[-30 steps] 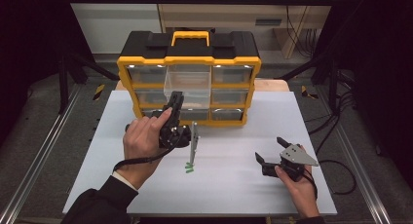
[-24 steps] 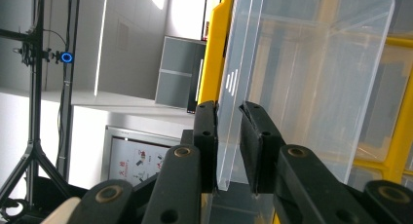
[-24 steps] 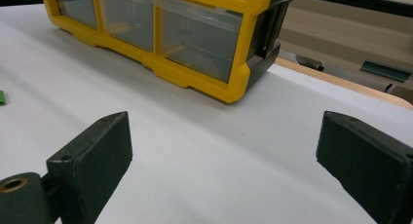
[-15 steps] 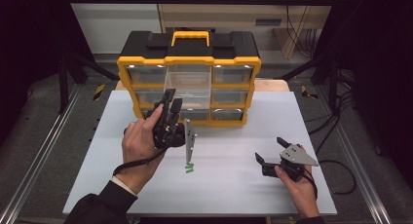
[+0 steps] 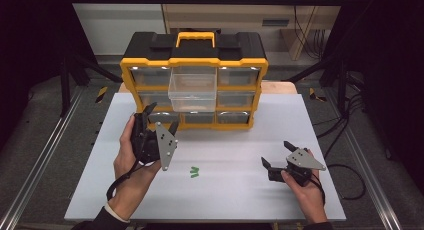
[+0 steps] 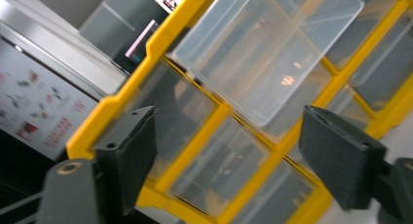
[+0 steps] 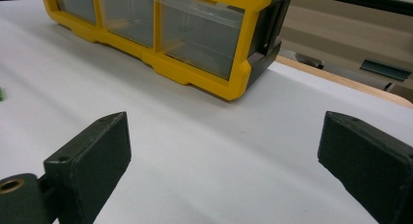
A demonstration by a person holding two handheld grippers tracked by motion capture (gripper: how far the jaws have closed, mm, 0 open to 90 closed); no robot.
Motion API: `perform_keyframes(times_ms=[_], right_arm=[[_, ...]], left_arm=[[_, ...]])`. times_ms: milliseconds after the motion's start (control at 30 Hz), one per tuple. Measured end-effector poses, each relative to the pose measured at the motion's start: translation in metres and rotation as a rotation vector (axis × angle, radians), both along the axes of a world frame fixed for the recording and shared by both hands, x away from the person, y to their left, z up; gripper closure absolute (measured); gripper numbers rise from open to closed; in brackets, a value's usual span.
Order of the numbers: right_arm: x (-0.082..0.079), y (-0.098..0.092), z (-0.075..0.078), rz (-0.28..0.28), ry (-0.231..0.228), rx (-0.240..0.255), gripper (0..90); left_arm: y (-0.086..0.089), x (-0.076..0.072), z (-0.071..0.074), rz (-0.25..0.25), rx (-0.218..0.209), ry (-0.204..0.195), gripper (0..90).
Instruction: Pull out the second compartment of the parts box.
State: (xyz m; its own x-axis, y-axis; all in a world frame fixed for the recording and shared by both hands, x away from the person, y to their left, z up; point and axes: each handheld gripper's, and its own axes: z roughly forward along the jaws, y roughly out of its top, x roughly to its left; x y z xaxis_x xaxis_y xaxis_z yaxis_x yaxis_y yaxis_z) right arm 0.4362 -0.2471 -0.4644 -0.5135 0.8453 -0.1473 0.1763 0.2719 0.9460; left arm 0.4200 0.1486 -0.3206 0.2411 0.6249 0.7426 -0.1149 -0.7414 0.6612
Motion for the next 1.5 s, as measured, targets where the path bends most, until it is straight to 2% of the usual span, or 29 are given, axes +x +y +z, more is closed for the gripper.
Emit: perform_keyframes(times_ms=[100, 233, 300, 333, 367, 400, 500, 533, 567, 633, 667, 700, 733, 767, 833, 867, 900, 1000, 1033, 1067, 1100, 1133, 1167, 1200, 1233, 1267, 1333, 1400, 1500], right_arm=[[0.000, 0.001, 0.000, -0.001, 0.003, -0.003, 5.4], [0.000, 0.001, 0.000, 0.000, 0.002, -0.001, 5.4], [0.000, 0.001, 0.000, -0.001, 0.003, 0.002, 5.4], [0.000, 0.001, 0.000, -0.001, 0.001, 0.000, 5.4], [0.000, 0.001, 0.000, 0.001, 0.001, 0.001, 5.4], [0.000, 0.001, 0.000, 0.001, 0.001, 0.001, 5.4], [0.000, 0.001, 0.000, 0.001, 0.000, 0.004, 5.4], [0.000, 0.001, 0.000, 0.001, 0.001, 0.005, 5.4], [0.000, 0.001, 0.000, 0.001, 0.001, 0.005, 5.4], [0.000, 0.001, 0.000, 0.003, -0.001, 0.004, 5.4], [0.000, 0.001, 0.000, 0.003, -0.001, 0.004, 5.4], [-0.001, 0.001, 0.001, 0.002, -0.002, 0.006, 5.4], [-0.001, 0.001, 0.001, 0.002, -0.002, 0.006, 5.4], [0.000, 0.000, 0.001, 0.003, -0.002, 0.006, 5.4], [0.000, 0.000, 0.001, 0.003, -0.003, 0.005, 5.4], [-0.001, 0.000, 0.001, 0.003, -0.004, 0.007, 5.4], [-0.001, 0.000, 0.001, 0.004, -0.005, 0.006, 5.4], [-0.001, 0.000, 0.001, 0.001, -0.005, 0.006, 5.4], [-0.001, 0.000, 0.001, 0.001, -0.004, 0.014, 5.4], [-0.001, 0.000, 0.001, 0.001, -0.004, 0.014, 5.4], [0.000, 0.000, 0.001, 0.002, -0.006, 0.012, 5.4], [0.000, 0.000, 0.001, 0.002, -0.006, 0.012, 5.4], [-0.001, 0.000, 0.001, 0.004, -0.004, 0.007, 5.4], [0.000, 0.000, 0.001, 0.004, -0.003, 0.008, 5.4], [0.000, 0.000, 0.001, 0.004, -0.003, 0.008, 5.4], [0.000, 0.000, 0.001, 0.004, -0.003, 0.008, 5.4], [0.000, 0.000, 0.001, 0.004, -0.004, 0.008, 5.4], [-0.001, 0.000, 0.001, 0.003, -0.005, 0.007, 5.4], [0.000, 0.000, 0.001, 0.003, -0.005, 0.007, 5.4]], left_arm=[[0.004, -0.002, -0.002, -0.024, -0.052, 0.057, 16.8], [0.005, -0.004, -0.003, -0.038, -0.070, 0.077, 14.3], [0.007, -0.006, -0.004, -0.053, -0.102, 0.108, 13.4], [0.007, -0.006, -0.004, -0.053, -0.102, 0.108, 13.0], [0.008, -0.006, -0.004, -0.062, -0.123, 0.132, 12.9], [0.008, -0.006, -0.004, -0.062, -0.123, 0.132, 12.7], [0.012, -0.005, -0.006, -0.078, -0.154, 0.181, 12.4], [0.014, -0.003, -0.008, -0.085, -0.169, 0.209, 12.4], [0.014, -0.003, -0.008, -0.085, -0.169, 0.209, 12.3], [0.018, -0.001, -0.013, -0.098, -0.202, 0.264, 12.0], [0.018, -0.001, -0.013, -0.098, -0.202, 0.264, 11.5], [0.021, 0.001, -0.016, -0.109, -0.223, 0.307, 11.5], [0.021, 0.001, -0.016, -0.109, -0.223, 0.307, 11.4], [0.023, 0.003, -0.020, -0.122, -0.236, 0.345, 11.2], [0.024, 0.004, -0.023, -0.132, -0.241, 0.356, 11.1], [0.026, 0.007, -0.027, -0.144, -0.245, 0.389, 10.8], [0.026, 0.007, -0.027, -0.144, -0.245, 0.389, 10.5], [0.028, 0.011, -0.035, -0.162, -0.261, 0.447, 10.4], [0.029, 0.014, -0.040, -0.167, -0.261, 0.484, 10.0], [0.029, 0.014, -0.040, -0.167, -0.261, 0.484, 9.6], [0.029, 0.017, -0.046, -0.170, -0.258, 0.525, 9.3], [0.029, 0.017, -0.046, -0.170, -0.258, 0.525, 9.3], [0.029, 0.020, -0.052, -0.180, -0.271, 0.569, 9.4], [0.028, 0.022, -0.055, -0.183, -0.261, 0.592, 9.3], [0.028, 0.022, -0.055, -0.183, -0.261, 0.592, 9.3], [0.026, 0.025, -0.061, -0.186, -0.240, 0.634, 9.3], [0.025, 0.027, -0.064, -0.193, -0.226, 0.641, 9.4], [0.020, 0.030, -0.070, -0.207, -0.232, 0.693, 9.3], [0.016, 0.032, -0.074, -0.208, -0.214, 0.712, 9.3]])
